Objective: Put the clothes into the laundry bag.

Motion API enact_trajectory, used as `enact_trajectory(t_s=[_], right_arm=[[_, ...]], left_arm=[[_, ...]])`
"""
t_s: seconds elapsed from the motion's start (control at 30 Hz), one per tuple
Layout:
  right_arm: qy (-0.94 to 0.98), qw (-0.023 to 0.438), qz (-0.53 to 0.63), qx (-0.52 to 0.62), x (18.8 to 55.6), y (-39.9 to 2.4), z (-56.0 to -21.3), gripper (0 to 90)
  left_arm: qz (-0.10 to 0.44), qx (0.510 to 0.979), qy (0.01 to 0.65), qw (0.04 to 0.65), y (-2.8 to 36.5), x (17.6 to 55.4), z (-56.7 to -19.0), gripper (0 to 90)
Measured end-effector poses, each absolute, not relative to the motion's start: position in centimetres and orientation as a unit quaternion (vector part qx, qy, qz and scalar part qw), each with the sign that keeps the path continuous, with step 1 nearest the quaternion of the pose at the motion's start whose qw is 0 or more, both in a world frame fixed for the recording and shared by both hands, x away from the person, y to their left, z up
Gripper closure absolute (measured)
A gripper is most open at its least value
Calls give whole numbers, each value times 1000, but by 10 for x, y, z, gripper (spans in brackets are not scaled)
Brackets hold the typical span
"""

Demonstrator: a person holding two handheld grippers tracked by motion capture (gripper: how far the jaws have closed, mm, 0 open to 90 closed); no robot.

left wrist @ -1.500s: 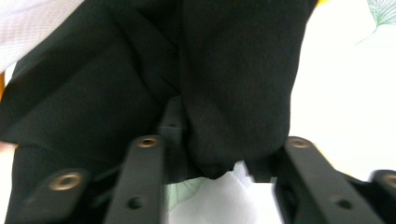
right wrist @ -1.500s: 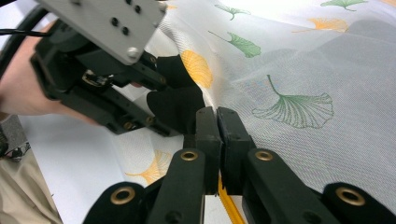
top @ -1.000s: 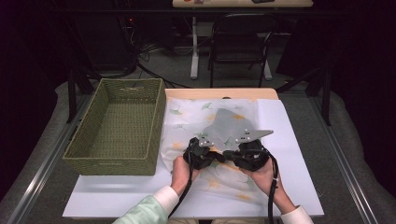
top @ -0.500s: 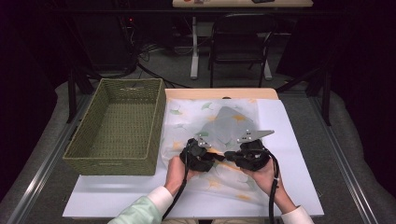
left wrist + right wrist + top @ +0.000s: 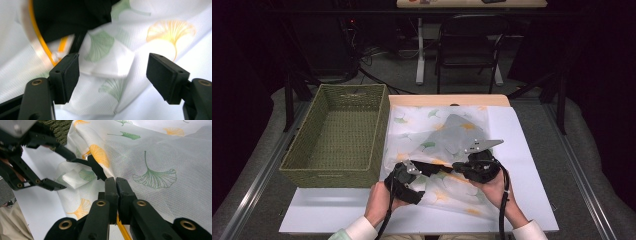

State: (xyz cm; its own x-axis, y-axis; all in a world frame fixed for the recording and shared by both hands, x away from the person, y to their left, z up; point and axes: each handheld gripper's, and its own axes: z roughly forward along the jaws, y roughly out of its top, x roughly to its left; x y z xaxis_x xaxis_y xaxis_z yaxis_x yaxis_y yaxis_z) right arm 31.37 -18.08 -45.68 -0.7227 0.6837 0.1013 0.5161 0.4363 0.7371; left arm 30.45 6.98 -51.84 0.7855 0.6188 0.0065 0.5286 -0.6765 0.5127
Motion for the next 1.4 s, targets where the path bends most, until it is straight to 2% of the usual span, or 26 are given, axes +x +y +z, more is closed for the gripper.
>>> enact_trajectory(t_s=[0.23, 0.53, 0.63, 0.83, 1.23, 1.4], right_arm=[[842, 105, 388, 359, 314, -180, -459, 877], [845, 105, 384, 358, 313, -179, -460, 878], [845, 106, 385, 356, 313, -178, -460, 878], [842, 106, 389, 359, 313, -181, -458, 878], [848, 103, 380, 354, 311, -176, -460, 879], [848, 103, 380, 354, 311, -176, -460, 879]], left_arm=[[98, 912, 310, 251, 61, 304, -530, 444], [108, 910, 305, 258, 63, 310, -542, 799], [114, 910, 302, 259, 65, 310, -542, 856], [100, 914, 294, 260, 72, 306, -537, 874], [71, 923, 294, 238, 116, 276, -535, 874], [71, 923, 294, 238, 116, 276, -535, 873]])
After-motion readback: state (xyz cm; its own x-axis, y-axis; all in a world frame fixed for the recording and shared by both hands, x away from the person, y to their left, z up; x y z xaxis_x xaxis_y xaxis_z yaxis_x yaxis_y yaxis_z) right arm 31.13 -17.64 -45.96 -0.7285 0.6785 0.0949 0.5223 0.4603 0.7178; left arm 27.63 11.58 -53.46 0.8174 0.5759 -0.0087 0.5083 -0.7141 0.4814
